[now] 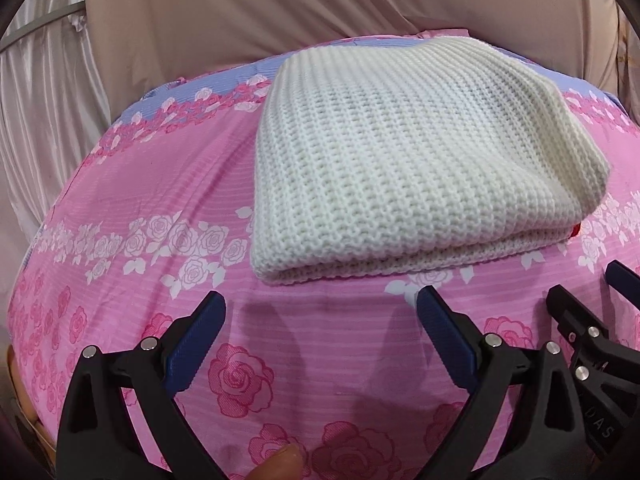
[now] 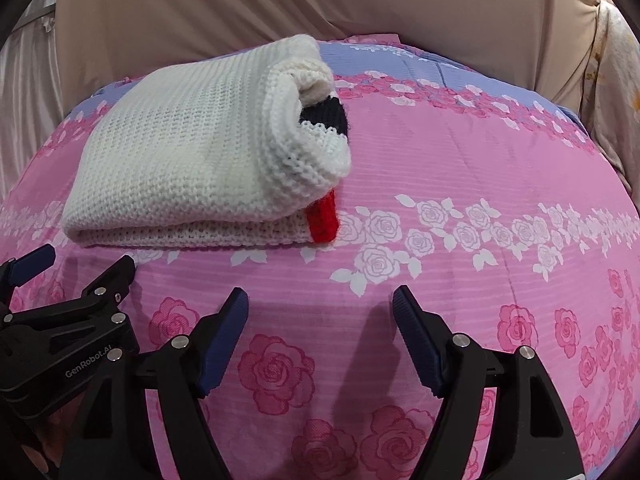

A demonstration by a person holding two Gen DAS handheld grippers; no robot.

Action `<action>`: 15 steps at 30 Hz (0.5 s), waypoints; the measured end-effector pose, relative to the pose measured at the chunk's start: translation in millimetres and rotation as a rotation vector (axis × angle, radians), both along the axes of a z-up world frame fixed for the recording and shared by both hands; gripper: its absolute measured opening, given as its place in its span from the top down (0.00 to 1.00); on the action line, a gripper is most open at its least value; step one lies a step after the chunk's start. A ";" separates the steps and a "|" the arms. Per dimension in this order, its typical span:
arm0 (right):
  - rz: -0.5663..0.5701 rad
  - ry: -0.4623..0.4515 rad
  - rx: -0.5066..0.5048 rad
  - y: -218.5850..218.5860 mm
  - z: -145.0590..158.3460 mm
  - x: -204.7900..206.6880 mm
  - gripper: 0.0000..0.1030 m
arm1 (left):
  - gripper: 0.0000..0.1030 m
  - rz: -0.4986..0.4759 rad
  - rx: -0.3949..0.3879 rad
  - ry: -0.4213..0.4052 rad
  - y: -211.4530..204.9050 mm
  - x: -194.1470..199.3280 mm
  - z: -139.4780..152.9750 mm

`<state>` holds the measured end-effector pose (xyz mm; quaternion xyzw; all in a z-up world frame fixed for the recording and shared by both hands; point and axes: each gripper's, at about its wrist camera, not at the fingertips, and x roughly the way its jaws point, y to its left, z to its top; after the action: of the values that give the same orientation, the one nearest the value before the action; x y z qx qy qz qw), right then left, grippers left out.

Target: Fold small clothes

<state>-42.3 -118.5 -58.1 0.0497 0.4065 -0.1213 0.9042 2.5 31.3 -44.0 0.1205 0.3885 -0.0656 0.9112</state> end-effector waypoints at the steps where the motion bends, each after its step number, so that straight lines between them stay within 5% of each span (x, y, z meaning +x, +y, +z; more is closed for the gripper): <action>1: -0.002 -0.001 0.000 1.1 -0.1 -0.3 0.30 | 0.09 -0.002 0.000 0.000 -0.1 -0.1 0.1; 15: -0.001 -0.002 0.002 1.2 0.3 0.3 0.30 | 0.09 0.002 -0.035 0.019 2.0 0.1 -0.3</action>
<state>-42.0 -117.3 -57.8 0.0512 0.4057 -0.1215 0.9044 2.7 33.3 -44.2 0.1036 0.3960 -0.0729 0.9095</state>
